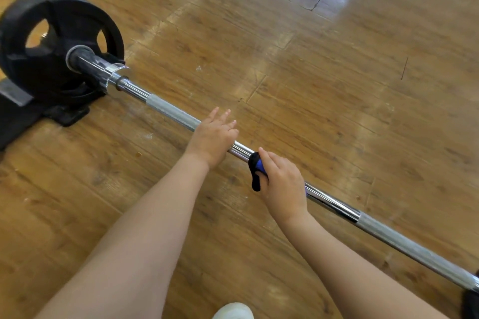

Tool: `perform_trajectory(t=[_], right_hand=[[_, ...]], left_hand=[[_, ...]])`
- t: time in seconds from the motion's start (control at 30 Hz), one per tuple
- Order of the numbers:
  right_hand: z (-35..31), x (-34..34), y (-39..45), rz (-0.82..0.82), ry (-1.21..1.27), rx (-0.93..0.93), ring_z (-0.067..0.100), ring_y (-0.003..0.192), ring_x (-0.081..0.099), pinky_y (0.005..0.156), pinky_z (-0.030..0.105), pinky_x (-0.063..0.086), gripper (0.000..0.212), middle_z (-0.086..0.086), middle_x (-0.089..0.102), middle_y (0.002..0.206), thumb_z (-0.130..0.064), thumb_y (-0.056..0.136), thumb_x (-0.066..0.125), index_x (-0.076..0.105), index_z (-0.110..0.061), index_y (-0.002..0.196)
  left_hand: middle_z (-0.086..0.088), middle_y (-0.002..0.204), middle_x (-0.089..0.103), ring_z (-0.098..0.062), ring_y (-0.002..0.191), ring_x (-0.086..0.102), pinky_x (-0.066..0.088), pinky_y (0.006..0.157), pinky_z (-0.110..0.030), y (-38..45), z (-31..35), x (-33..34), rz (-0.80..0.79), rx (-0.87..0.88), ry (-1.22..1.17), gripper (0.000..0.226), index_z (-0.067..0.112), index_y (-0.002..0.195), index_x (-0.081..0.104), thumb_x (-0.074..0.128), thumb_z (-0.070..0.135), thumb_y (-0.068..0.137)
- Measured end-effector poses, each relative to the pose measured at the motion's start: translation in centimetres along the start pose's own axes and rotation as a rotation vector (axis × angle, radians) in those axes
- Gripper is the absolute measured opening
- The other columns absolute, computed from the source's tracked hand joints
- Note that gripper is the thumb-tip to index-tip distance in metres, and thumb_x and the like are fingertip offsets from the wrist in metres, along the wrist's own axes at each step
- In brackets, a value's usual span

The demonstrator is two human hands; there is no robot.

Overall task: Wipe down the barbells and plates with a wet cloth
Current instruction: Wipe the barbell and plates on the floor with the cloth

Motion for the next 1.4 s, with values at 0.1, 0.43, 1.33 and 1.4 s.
perform_trajectory(t=[0.1, 0.43, 1.33, 1.4], right_hand=[[0.1, 0.0, -0.2, -0.015, -0.014, -0.002, 0.029, 0.074, 0.068, 0.065, 0.034, 0.054, 0.053, 0.013, 0.071, 0.094, 0.009, 0.055, 0.081, 0.067, 0.006, 0.107], [-2.8, 1.9, 2.9, -0.077, -0.034, -0.040, 0.028, 0.062, 0.063, 0.052, 0.026, 0.048, 0.053, 0.008, 0.070, 0.081, 0.003, 0.052, 0.083, 0.069, 0.003, 0.103], [0.6, -0.3, -0.5, 0.002, -0.039, -0.003, 0.034, 0.065, 0.064, 0.058, 0.037, 0.055, 0.032, 0.015, 0.069, 0.086, -0.001, 0.072, 0.064, 0.067, 0.007, 0.104], [1.6, -1.1, -1.7, -0.022, -0.070, -0.015, 0.035, 0.065, 0.064, 0.058, 0.037, 0.054, 0.045, 0.017, 0.069, 0.085, 0.012, 0.057, 0.075, 0.067, 0.009, 0.101]], left_hand=[[0.003, 0.147, 0.042, -0.016, 0.144, 0.019, 0.004, 0.117, -0.036, 0.6, -0.3, 0.6, -0.138, 0.032, -0.006, 0.045, 0.020, 0.133, 0.051, 0.048, 0.005, 0.090], [-0.007, 0.159, 0.011, -0.023, 0.147, 0.000, -0.012, 0.114, -0.042, -1.3, -2.0, 0.1, -0.016, -0.214, -0.053, 0.057, 0.011, 0.150, 0.014, 0.033, 0.003, 0.096], [-0.009, 0.156, 0.020, -0.027, 0.146, 0.006, -0.003, 0.118, -0.045, -1.6, -1.1, -0.6, -0.162, -0.231, 0.025, 0.049, 0.011, 0.148, 0.023, 0.030, 0.013, 0.099], [-0.010, 0.156, 0.021, -0.027, 0.146, 0.007, -0.003, 0.118, -0.046, -1.7, -1.0, -0.7, -0.166, -0.229, 0.037, 0.049, 0.010, 0.147, 0.025, 0.031, 0.012, 0.098]])
Point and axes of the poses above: each hand's wrist, its own y-axis towards the middle knuckle, its own x-axis out of the palm, z = x × y, the point moved 9 cm from there along y, towards the middle knuckle
